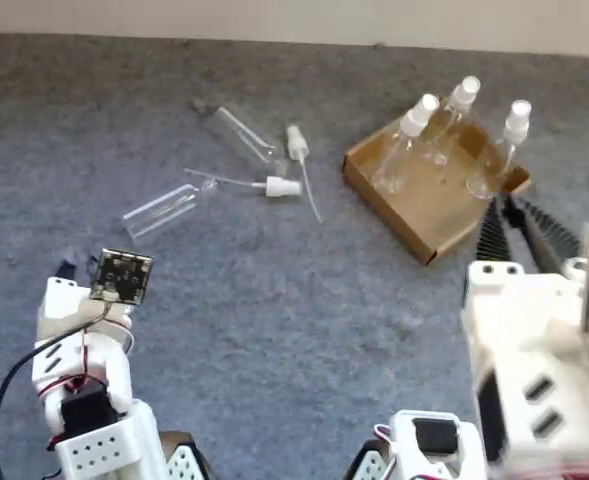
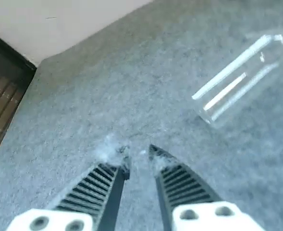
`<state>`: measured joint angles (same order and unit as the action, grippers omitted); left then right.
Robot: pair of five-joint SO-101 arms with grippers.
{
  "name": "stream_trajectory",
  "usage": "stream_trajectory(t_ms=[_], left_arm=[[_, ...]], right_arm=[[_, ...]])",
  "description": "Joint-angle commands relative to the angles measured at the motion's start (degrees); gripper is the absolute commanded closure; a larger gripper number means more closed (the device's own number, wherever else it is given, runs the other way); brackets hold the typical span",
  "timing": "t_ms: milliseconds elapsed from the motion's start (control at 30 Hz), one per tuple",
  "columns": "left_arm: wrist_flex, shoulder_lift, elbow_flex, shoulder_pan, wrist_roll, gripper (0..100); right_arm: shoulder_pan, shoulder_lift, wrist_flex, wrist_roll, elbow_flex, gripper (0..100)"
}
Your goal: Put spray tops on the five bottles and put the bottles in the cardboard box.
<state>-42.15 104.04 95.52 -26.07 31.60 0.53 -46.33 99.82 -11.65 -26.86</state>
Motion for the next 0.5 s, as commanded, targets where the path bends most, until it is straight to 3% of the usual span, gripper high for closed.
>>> stream_trajectory(t_ms=[0, 133, 267, 467], left_arm=[[-9.4, 0.1, -9.0, 1.1, 3.9, 90], [-15.6, 0.0, -17.9, 1.7, 4.4, 91], [-21.8, 0.0, -22.7, 6.3, 13.4, 91], [-24.6, 0.0, -24.3, 7.6, 18.0, 90]], right_arm=[[-0.3, -6.2, -4.8, 0.7, 17.2, 97.5], [-0.3, -14.7, -13.7, 0.7, 36.6, 97.5], [-0.2, -22.8, -22.5, 0.7, 56.2, 97.5], [1.6, -29.8, -31.8, 0.8, 78.8, 97.5]])
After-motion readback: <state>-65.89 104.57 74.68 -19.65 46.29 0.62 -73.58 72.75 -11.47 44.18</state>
